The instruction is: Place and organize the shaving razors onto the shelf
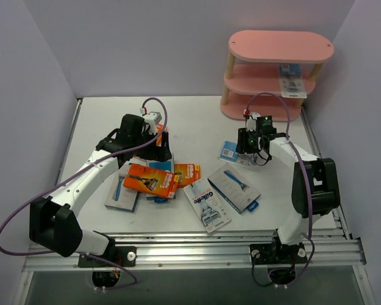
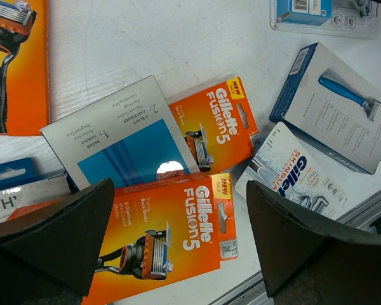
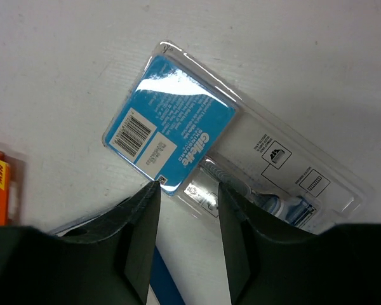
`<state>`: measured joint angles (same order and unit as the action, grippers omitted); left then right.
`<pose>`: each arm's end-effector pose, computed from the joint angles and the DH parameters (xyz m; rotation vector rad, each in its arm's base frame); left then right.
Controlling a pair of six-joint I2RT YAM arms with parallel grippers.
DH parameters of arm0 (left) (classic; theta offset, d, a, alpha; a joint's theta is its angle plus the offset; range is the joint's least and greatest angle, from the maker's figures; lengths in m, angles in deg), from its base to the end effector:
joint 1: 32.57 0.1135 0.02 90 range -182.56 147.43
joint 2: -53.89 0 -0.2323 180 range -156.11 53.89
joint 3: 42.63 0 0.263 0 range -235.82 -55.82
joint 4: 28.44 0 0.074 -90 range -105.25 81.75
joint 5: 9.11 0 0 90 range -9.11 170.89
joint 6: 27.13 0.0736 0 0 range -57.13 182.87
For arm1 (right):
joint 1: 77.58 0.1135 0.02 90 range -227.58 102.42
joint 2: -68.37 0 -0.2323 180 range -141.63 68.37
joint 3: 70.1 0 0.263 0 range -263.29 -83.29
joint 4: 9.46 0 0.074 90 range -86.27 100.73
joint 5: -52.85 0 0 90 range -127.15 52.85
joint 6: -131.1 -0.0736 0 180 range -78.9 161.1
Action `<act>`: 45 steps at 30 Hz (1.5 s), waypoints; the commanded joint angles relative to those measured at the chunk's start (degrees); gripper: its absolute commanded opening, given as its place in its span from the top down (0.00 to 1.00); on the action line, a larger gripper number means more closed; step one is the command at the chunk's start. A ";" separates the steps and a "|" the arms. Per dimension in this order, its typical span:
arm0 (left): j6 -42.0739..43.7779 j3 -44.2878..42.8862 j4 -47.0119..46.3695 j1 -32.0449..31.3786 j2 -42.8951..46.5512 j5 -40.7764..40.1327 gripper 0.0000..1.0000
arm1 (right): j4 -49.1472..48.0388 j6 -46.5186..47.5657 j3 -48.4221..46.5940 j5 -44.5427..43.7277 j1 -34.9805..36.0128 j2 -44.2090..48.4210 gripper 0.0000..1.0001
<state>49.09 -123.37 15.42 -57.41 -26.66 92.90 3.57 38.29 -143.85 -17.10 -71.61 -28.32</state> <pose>0.3116 -0.1611 0.2427 0.3364 2.3614 -0.5737 0.4003 0.0672 0.1576 -0.2571 2.1785 0.4704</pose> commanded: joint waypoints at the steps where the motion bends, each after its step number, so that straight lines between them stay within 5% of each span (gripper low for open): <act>1: 0.86 -2.68 -0.44 -0.21 -0.04 0.29 0.06 | 3.50 7.81 -3.86 -6.77 2.36 -0.78 0.63; 18: 0.86 -2.85 -0.35 -0.21 -0.13 0.64 0.06 | 5.96 12.13 -5.45 -11.62 3.60 -8.08 0.71; 32: 0.60 -2.94 -0.27 -0.21 -0.92 0.91 0.06 | 8.60 13.09 -7.38 -10.20 5.10 -11.77 0.63; 38: 0.77 -2.94 -0.18 -0.21 -1.01 0.65 0.06 | 7.90 11.86 -8.79 -10.04 5.53 -14.41 0.72; 45: 0.95 -2.94 -0.09 -0.21 -1.27 0.03 0.06 | 9.21 12.04 -12.74 -7.40 8.00 -17.04 0.93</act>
<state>49.16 -123.46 15.44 -57.41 -27.67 93.08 8.72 51.18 -155.41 -26.63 -65.18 -42.55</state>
